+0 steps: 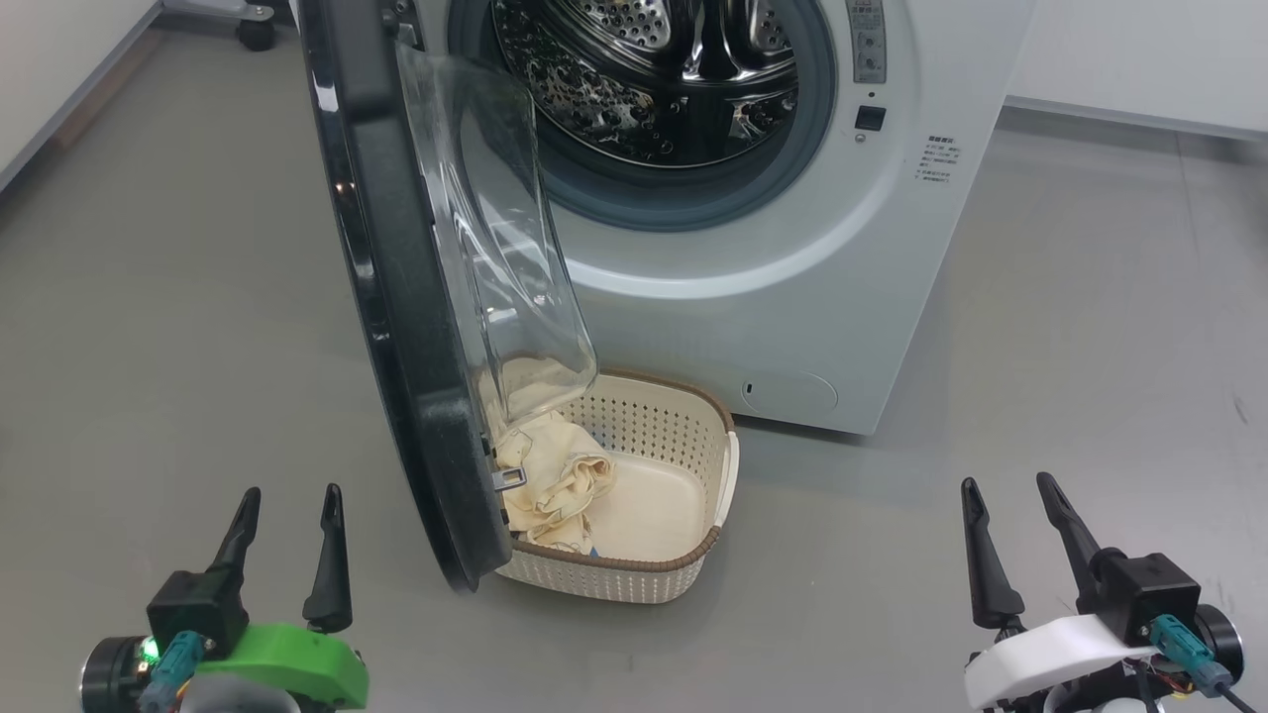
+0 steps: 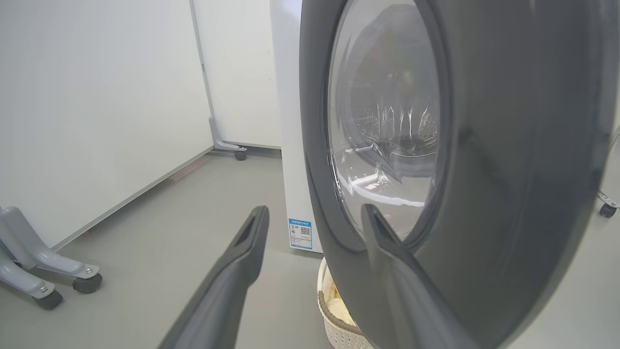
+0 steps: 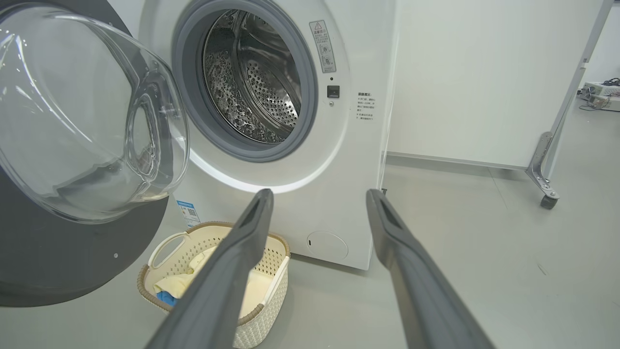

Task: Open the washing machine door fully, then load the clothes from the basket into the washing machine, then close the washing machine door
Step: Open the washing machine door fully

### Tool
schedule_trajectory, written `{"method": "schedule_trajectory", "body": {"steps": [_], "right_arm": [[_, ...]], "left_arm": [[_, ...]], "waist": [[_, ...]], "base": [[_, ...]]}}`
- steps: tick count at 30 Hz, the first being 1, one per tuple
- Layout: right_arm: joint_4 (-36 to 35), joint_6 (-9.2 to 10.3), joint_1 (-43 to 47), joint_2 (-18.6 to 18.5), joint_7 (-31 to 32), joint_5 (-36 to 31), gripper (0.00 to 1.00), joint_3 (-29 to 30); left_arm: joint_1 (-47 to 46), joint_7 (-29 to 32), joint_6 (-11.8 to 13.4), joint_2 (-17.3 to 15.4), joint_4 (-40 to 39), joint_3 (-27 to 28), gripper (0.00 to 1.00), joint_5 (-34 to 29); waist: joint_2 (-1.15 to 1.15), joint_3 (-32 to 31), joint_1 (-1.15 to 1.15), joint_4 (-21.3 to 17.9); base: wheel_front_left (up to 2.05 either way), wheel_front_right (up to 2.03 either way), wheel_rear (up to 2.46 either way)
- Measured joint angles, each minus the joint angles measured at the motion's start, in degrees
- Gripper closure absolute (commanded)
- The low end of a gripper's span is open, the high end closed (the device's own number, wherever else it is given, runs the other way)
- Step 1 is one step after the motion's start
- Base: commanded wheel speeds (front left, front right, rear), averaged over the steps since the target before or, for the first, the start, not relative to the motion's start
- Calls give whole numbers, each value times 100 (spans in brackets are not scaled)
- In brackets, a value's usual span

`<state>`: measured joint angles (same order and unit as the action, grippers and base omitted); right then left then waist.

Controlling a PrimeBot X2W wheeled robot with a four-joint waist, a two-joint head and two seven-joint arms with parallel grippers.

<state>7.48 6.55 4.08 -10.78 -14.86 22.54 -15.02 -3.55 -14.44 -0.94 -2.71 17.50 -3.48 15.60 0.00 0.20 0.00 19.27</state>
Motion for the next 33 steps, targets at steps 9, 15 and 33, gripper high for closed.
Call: {"method": "schedule_trajectory", "body": {"steps": [9,15,33], "right_arm": [[-20,-113,3,87,0,-142,0,142],[-20,-196,4,172,0,-201,0,199],[45,-410,23,328,0,-354,0,366]], "left_arm": [[0,0,-41,1,23,20,0,-8],[0,0,-65,2,44,18,100,-40],[-73,0,-89,5,-183,87,100,-160]], "waist": [[0,12,0,-33],[0,19,0,-50],[0,27,0,-74]], "base": [[0,0,0],[0,0,0],[0,0,0]]}}
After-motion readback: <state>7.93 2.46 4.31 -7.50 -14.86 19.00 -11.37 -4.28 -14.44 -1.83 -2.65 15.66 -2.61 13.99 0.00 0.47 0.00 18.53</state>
